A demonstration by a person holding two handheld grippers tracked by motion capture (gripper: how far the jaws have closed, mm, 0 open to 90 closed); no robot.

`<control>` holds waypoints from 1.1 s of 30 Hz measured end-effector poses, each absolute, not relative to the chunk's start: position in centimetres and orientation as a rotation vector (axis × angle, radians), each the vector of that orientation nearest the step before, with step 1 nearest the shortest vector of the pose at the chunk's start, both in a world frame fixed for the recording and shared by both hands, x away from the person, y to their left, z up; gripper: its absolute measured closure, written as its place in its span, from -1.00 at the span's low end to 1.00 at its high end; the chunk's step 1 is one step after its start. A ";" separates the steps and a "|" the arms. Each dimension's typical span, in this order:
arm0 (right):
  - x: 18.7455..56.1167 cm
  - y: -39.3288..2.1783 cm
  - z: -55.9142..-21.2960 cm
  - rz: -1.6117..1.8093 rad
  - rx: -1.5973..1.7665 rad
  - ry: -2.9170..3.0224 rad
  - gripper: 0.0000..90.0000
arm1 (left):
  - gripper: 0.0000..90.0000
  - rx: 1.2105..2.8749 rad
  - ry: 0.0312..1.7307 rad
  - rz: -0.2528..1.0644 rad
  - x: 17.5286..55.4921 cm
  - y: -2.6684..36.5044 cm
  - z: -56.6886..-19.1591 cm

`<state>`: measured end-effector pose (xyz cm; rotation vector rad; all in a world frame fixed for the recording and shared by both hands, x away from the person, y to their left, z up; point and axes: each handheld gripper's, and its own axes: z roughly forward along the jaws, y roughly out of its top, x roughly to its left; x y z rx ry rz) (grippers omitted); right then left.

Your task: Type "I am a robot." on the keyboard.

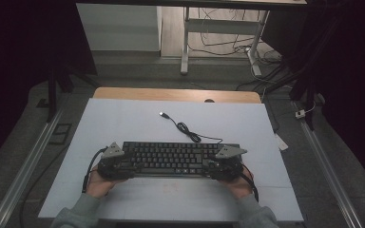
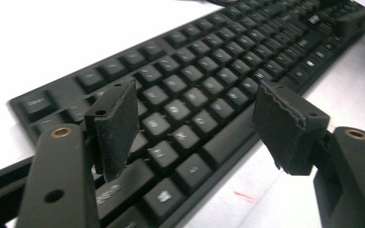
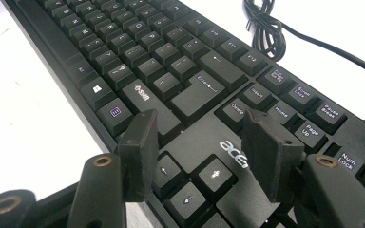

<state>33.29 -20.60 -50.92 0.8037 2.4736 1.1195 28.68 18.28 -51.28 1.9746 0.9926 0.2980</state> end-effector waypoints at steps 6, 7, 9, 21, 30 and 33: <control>33.3 -20.6 -50.9 1.121 0.801 2.476 0.04 | -0.24 2.010 0.955 0.279 28.4 17.1 -51.3; 33.3 -20.5 -51.0 1.120 0.804 2.477 0.04 | -0.21 2.018 0.946 0.282 28.4 17.0 -51.4; 33.3 -20.5 -51.0 1.119 0.801 2.478 0.04 | -0.16 2.023 0.937 0.277 28.3 16.7 -51.4; 33.3 -20.4 -51.0 1.110 0.797 2.479 0.04 | 0.58 2.049 0.934 0.321 28.1 15.2 -51.7; 33.3 -20.3 -51.1 1.116 0.792 2.480 0.04 | 0.97 2.087 0.907 0.306 28.2 14.2 -52.1; 33.3 -20.3 -51.1 1.114 0.790 2.481 0.04 | 0.97 2.102 0.905 0.305 28.3 14.0 -52.4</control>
